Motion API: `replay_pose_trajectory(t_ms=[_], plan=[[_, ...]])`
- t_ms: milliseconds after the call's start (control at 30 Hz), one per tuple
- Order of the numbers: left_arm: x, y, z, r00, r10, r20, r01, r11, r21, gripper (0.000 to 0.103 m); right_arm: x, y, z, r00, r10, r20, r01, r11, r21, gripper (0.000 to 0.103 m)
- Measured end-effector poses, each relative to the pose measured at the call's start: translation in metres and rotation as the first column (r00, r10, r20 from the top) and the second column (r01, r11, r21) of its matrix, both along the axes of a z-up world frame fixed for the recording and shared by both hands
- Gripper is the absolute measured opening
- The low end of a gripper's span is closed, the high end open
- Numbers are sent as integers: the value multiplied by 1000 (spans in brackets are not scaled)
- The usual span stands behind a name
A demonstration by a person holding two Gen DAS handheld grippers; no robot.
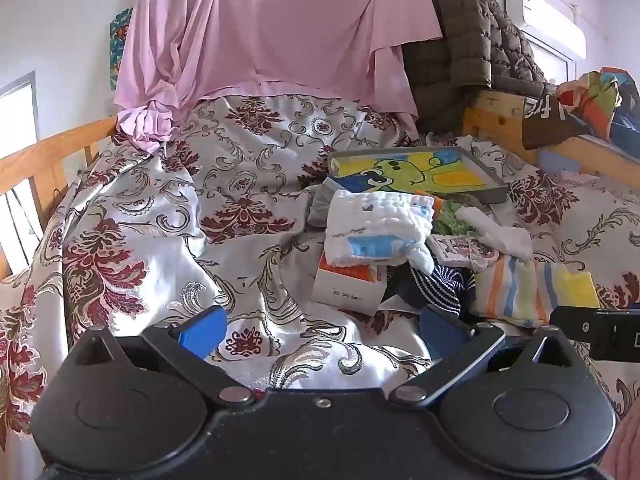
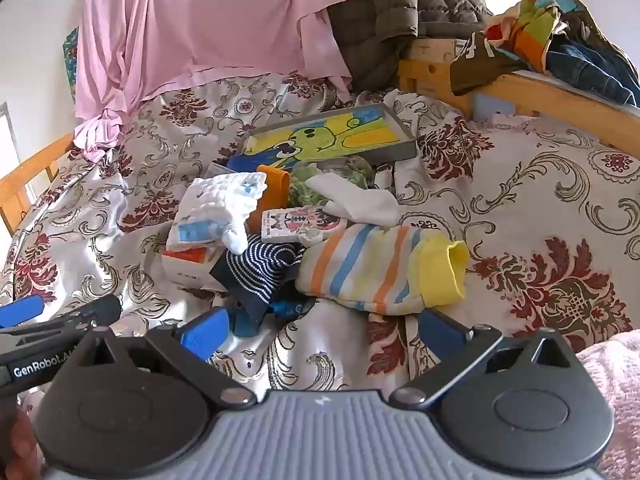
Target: Organize soft objects
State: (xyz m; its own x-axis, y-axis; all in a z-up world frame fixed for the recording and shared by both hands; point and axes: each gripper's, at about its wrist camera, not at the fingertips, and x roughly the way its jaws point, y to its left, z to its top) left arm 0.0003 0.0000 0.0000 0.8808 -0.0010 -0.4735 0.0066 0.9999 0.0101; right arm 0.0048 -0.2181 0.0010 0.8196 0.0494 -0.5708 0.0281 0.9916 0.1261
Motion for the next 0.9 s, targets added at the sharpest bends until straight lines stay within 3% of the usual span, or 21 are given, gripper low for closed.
replay_pose_trajectory(t_ms=[900], plan=[[0, 0, 4, 1000, -12, 3, 12, 1000, 3, 102, -1, -2, 1, 1000, 2, -3, -2, 1000, 8, 103]])
